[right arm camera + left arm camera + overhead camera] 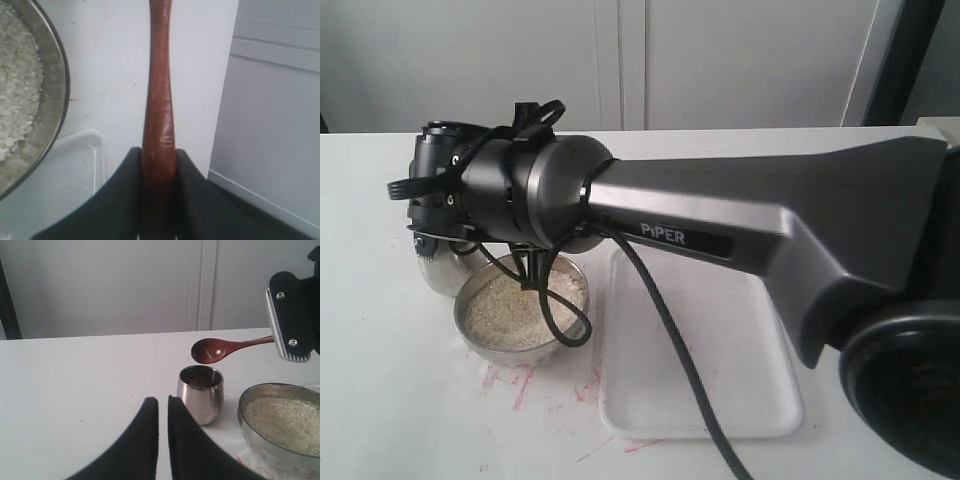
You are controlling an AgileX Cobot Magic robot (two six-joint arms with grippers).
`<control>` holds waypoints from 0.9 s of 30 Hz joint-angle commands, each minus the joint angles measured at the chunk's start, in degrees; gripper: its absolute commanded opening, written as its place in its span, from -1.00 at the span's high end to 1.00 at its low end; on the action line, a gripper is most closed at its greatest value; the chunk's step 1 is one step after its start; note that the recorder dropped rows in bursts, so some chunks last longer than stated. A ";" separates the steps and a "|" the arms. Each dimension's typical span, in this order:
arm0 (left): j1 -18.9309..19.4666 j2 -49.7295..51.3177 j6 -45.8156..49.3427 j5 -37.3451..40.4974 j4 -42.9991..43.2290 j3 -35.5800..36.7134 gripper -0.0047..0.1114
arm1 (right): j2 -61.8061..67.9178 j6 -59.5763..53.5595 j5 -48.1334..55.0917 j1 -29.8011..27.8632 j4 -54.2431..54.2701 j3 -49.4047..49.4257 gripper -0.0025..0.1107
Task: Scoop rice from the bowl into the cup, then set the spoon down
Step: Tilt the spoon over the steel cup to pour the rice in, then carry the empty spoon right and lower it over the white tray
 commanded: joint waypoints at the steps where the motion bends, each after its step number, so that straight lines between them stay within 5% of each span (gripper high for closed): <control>1: -0.07 -0.24 -0.08 -0.27 -0.22 -0.19 0.67 | -0.36 0.78 0.31 0.10 0.14 -0.25 0.96; 8: -0.07 -0.24 -0.08 -0.27 -0.22 -0.19 0.67 | -0.36 10.29 1.34 0.10 2.30 -0.25 0.96; 17: -0.07 -0.24 -0.08 -0.27 -0.22 -0.19 0.67 | -3.87 10.65 -0.28 0.10 19.16 -0.25 0.96; 27: -0.07 -0.24 -0.08 -0.27 -0.22 -0.19 0.67 | -9.72 -3.02 13.62 -2.10 36.71 -0.04 0.96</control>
